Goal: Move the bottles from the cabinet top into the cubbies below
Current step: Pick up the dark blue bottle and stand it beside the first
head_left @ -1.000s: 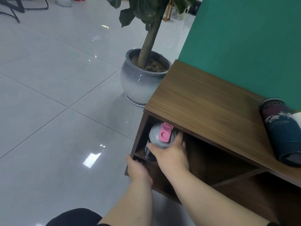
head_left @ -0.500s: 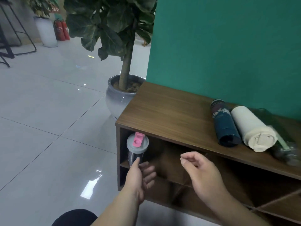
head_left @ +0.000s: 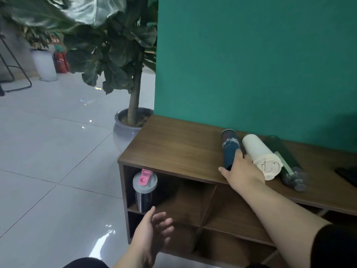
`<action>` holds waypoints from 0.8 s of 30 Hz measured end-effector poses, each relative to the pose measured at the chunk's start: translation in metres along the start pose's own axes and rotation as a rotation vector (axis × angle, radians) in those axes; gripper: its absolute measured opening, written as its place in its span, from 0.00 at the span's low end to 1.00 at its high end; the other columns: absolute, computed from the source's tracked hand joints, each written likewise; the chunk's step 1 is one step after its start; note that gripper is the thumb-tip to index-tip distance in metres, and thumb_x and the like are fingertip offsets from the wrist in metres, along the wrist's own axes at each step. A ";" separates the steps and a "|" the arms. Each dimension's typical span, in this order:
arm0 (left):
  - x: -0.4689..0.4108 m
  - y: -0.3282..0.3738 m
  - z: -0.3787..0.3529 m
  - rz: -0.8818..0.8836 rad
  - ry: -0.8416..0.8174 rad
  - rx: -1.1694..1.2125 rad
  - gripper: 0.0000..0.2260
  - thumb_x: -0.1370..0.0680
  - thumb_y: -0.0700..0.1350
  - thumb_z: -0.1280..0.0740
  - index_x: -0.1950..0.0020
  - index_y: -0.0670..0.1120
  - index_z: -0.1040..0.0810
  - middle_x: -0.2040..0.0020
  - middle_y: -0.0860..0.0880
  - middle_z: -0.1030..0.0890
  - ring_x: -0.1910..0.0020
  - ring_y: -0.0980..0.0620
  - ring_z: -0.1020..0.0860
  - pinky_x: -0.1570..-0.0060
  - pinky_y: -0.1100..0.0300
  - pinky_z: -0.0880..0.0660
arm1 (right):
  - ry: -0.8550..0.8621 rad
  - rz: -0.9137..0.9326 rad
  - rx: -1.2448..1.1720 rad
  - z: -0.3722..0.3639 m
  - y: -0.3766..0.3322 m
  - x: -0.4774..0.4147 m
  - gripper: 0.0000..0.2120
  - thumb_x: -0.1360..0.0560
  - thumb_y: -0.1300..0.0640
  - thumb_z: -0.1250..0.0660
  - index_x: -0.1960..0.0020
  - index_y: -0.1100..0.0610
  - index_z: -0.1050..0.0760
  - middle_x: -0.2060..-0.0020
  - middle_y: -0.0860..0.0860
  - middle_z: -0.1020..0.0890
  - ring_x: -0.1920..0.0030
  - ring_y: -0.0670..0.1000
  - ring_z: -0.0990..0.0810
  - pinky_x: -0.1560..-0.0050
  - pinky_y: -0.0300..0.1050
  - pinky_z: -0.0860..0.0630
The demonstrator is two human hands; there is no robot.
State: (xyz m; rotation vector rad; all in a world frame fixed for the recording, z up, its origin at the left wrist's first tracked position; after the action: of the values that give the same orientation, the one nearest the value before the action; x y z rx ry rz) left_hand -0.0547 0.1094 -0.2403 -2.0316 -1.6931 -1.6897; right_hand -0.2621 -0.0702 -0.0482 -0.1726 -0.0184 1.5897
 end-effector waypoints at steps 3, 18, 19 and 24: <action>0.002 0.002 0.004 -0.012 0.012 -0.037 0.25 0.20 0.62 0.41 0.40 0.43 0.18 0.43 0.39 0.15 0.46 0.40 0.18 0.50 0.50 0.29 | 0.011 0.031 -0.076 0.005 -0.003 0.011 0.37 0.28 0.43 0.31 0.24 0.54 0.41 0.39 0.57 0.29 0.48 0.63 0.19 0.56 0.52 0.23; 0.017 -0.007 -0.023 -0.031 -0.094 0.199 0.29 0.20 0.65 0.44 0.35 0.43 0.24 0.39 0.35 0.17 0.45 0.36 0.17 0.50 0.47 0.23 | 0.153 0.431 -0.629 0.065 -0.040 0.158 0.36 0.39 0.50 0.23 0.33 0.45 0.30 0.44 0.38 0.27 0.43 0.37 0.28 0.44 0.25 0.35; 0.017 -0.008 -0.023 -0.029 -0.101 0.228 0.29 0.20 0.65 0.44 0.34 0.42 0.24 0.39 0.35 0.16 0.48 0.36 0.16 0.51 0.46 0.21 | 0.102 0.425 -0.617 0.055 -0.043 0.160 0.36 0.39 0.49 0.23 0.32 0.44 0.30 0.43 0.37 0.27 0.42 0.38 0.27 0.42 0.28 0.33; -0.006 -0.029 -0.031 0.040 -0.057 0.207 0.26 0.21 0.57 0.37 0.32 0.39 0.22 0.46 0.39 0.16 0.60 0.42 0.17 0.67 0.55 0.20 | -0.073 0.321 -0.615 -0.009 -0.049 0.153 0.40 0.39 0.40 0.24 0.30 0.40 0.34 0.39 0.35 0.27 0.37 0.41 0.26 0.35 0.41 0.27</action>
State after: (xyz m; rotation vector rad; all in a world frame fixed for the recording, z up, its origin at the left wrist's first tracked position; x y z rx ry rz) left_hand -0.0950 0.0993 -0.2483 -2.0216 -1.7479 -1.3923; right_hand -0.2149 0.0827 -0.0669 -0.6199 -0.5639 1.8707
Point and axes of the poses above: each hand's wrist, its own x-axis away from the middle knuckle, its own z-axis out of the back of the hand, y = z × x, the point moved 5 cm from there along -x, towards the middle knuckle
